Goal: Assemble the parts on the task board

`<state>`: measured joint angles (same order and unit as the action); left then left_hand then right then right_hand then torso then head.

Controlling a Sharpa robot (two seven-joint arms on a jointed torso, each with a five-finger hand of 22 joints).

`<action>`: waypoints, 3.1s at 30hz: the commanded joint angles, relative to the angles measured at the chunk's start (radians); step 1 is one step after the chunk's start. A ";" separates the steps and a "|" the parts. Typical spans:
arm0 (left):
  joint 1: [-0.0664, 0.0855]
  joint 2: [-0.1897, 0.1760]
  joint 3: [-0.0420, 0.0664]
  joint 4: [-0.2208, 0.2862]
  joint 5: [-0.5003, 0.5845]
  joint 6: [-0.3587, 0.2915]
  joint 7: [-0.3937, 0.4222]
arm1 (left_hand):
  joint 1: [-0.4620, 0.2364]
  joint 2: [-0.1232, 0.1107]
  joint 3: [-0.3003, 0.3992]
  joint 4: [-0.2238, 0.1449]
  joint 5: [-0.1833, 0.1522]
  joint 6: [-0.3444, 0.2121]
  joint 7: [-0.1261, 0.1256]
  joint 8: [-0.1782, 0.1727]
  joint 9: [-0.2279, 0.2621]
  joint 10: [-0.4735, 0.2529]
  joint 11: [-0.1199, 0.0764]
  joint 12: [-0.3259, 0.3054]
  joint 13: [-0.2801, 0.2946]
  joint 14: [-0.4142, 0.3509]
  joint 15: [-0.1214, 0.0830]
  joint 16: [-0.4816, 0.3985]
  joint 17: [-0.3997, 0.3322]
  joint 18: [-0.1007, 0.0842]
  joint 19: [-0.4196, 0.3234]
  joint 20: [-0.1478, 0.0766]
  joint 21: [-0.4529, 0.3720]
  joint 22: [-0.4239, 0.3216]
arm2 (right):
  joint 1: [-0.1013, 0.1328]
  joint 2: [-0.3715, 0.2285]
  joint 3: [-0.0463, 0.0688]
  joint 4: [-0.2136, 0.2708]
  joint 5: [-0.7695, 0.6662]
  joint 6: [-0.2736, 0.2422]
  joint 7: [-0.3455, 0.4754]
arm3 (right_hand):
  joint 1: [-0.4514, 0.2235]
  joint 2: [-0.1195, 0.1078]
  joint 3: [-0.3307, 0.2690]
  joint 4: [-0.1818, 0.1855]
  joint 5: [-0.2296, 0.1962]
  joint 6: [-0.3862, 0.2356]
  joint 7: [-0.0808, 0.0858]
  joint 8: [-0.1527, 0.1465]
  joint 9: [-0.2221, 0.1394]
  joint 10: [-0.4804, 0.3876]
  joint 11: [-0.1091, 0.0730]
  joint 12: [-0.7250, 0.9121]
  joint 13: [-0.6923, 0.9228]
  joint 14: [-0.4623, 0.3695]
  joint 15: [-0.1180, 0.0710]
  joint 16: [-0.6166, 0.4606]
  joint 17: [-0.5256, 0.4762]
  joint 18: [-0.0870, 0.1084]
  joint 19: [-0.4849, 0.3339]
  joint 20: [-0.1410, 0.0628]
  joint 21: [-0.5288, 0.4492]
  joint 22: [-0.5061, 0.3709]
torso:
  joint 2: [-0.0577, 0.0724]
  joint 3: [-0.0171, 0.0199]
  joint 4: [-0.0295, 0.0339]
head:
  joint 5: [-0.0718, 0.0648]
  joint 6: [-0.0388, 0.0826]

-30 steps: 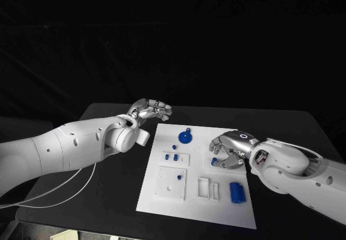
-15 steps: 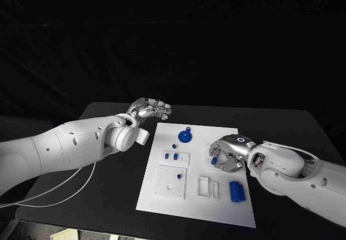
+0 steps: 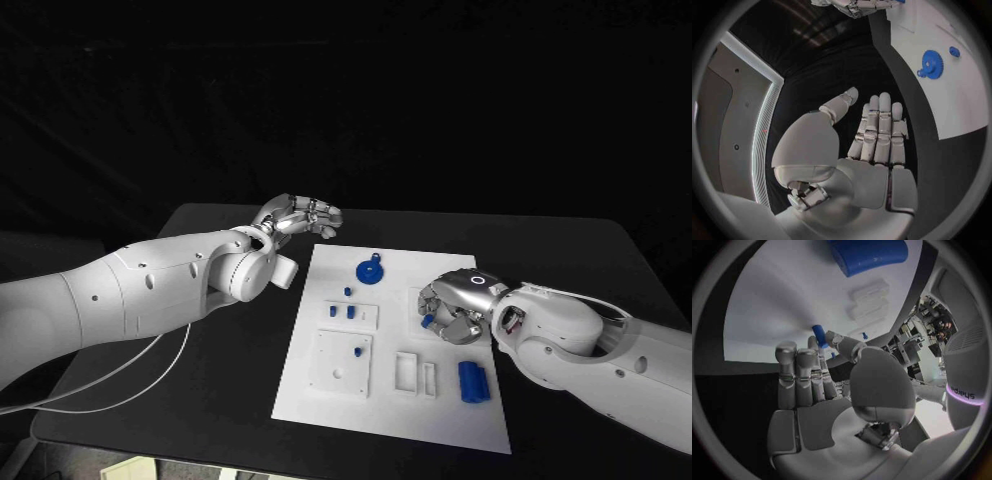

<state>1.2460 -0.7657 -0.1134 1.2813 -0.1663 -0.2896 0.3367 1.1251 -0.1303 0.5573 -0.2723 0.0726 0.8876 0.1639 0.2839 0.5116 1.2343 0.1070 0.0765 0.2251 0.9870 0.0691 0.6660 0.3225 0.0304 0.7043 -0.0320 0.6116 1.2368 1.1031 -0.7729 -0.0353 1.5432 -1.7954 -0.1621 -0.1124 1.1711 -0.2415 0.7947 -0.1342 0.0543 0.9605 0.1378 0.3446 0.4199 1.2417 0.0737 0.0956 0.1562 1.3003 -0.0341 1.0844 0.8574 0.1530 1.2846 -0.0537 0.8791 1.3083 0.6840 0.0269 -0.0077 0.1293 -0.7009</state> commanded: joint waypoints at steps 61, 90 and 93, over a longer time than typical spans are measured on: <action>0.000 0.023 0.001 -0.030 0.011 0.015 0.013 | -0.008 0.007 -0.003 0.009 0.002 -0.009 -0.002 0.002 -0.002 -0.006 0.000 -0.005 -0.001 0.006 0.003 -0.012 0.009 0.004 0.000 0.004 -0.007 0.003 | -0.005 0.139 0.006 0.136 -0.127 -0.073 -0.021 | 0.006 0.031 0.090 -0.005 -0.005 0.063 -0.026 0.038 0.015 0.071 -0.024 0.027 0.029 0.001 -0.029 0.008 0.003 0.109 0.003 -0.012 0.018 0.015 | -0.002 -0.0020 0.0007 | 0.041 -0.018; 0.000 0.037 0.001 -0.031 0.014 0.018 0.012 | -0.007 0.008 -0.004 0.009 0.001 -0.009 -0.001 0.002 -0.002 -0.006 0.000 -0.005 -0.001 0.007 0.003 -0.015 0.012 0.004 0.001 0.004 -0.009 0.004 | -0.039 0.263 -0.073 0.073 -0.160 -0.050 -0.006 | 0.005 0.033 0.091 -0.010 -0.005 0.063 -0.026 0.039 0.016 0.072 -0.025 0.026 0.032 0.002 -0.030 0.008 0.002 0.109 0.005 -0.013 0.020 0.015 | 0.000 0.0006 -0.0006 | 0.070 -0.030; 0.000 0.037 0.001 -0.031 0.014 0.019 0.011 | -0.007 0.008 -0.004 0.009 0.001 -0.009 -0.001 0.002 -0.002 -0.006 0.000 -0.005 -0.001 0.007 0.003 -0.015 0.013 0.004 0.001 0.004 -0.009 0.004 | -0.040 0.262 -0.075 0.072 -0.160 -0.045 -0.007 | 0.005 0.034 0.091 -0.011 -0.005 0.064 -0.027 0.039 0.016 0.072 -0.025 0.026 0.032 0.002 -0.030 0.008 0.002 0.109 0.005 -0.013 0.021 0.015 | 0.000 0.0004 -0.0006 | 0.069 -0.031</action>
<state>1.2455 -0.7312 -0.1136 1.2489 -0.1581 -0.2831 0.3370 1.1217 -0.1269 0.5547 -0.2698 0.0726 0.8855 0.1619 0.2839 0.5117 1.2343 0.1070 0.0765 0.2252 0.9869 0.0691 0.6543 0.3336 0.0304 0.7042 -0.0321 0.6077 1.2397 1.0648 -0.5117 -0.1101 1.6152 -1.9356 -0.2263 -0.1280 1.1781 -0.2176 0.8818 -0.1437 0.0493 1.0168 0.1094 0.3790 0.4347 1.3060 0.0478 0.1158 0.1872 1.3019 -0.0583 1.0878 0.8588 0.1529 1.2878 -0.0604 0.8944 1.3082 0.6841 0.0271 -0.0078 0.1988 -0.7313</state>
